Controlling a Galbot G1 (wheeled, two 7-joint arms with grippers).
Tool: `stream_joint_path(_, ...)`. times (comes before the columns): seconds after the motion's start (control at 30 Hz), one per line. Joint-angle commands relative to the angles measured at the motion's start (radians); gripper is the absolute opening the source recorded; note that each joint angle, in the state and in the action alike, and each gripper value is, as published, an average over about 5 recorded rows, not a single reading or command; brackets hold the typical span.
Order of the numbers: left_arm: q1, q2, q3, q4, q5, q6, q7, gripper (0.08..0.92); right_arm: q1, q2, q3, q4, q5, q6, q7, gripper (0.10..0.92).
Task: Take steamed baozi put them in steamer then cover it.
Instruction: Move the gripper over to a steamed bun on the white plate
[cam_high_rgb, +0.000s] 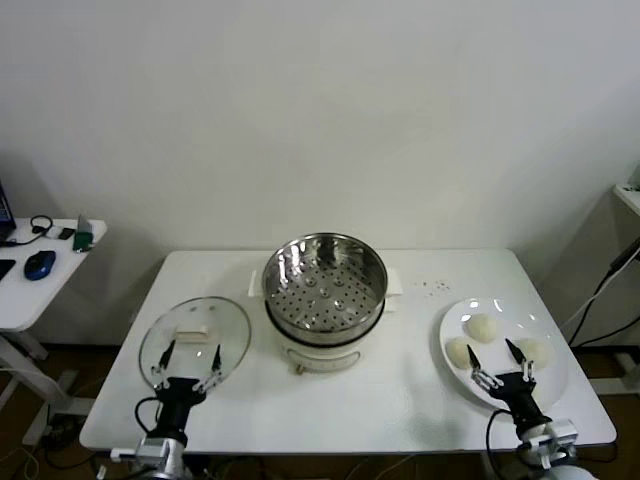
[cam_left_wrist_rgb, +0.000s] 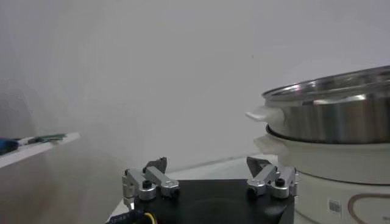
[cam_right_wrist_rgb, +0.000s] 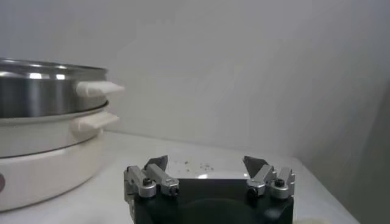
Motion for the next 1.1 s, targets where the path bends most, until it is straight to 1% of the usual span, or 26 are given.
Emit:
stream_joint_path(0.03,0.002,0.002,0.015,-0.01,0.009,0.019,-0.043,0.823,0.081,-0.111,0.008,-0.007,-0.053,-0.087,-0.081,0.823)
stream_joint_path(0.13,0.005,0.005,0.023,-0.018,0.007,0.02,-0.049,0.823,0.14,-0.235,0.0,-0.038,-0.091,-0.162,-0.175,0.823)
stream_joint_path(0.27,0.013,0.009,0.042,-0.023,0.012,0.016,-0.052,0.823,0.224,-0.47,-0.039,-0.114,-0.16,-0.258,-0.399,0.823)
stream_joint_path(0.33,0.017,0.009,0.053,-0.019,0.017,0.012,-0.058,0.823,0.276,-0.575,-0.068,-0.166,-0.18,-0.27,-0.529,0.823)
stream_joint_path(0.43,0.024,0.006,0.072,-0.013,0.02,0.006,-0.068,0.823,0.378,-0.681,-0.131,-0.244,-0.242,-0.267,-0.708,0.823)
stream_joint_path(0.53,0.029,0.005,0.087,-0.005,0.019,0.002,-0.072,0.823,0.539,-0.744,-0.262,-0.317,-0.318,-0.259,-0.823,0.823)
stream_joint_path(0.67,0.02,0.008,0.091,0.009,0.017,0.004,-0.077,0.823,0.849,-0.769,-0.543,-0.415,-0.418,-0.186,-0.926,0.823)
stream_joint_path(0.77,0.013,0.016,0.088,0.009,0.011,0.018,-0.077,0.823,1.1,-0.751,-0.796,-0.492,-0.464,-0.136,-0.985,0.823)
stream_joint_path(0.97,0.003,0.031,0.08,0.004,-0.002,0.044,-0.074,0.823,1.484,-0.64,-1.212,-0.676,-0.506,-0.095,-1.048,0.823)
stream_joint_path(1.1,-0.003,0.034,0.073,0.0,-0.009,0.056,-0.075,0.823,1.607,-0.556,-1.376,-0.773,-0.517,-0.082,-1.056,0.823)
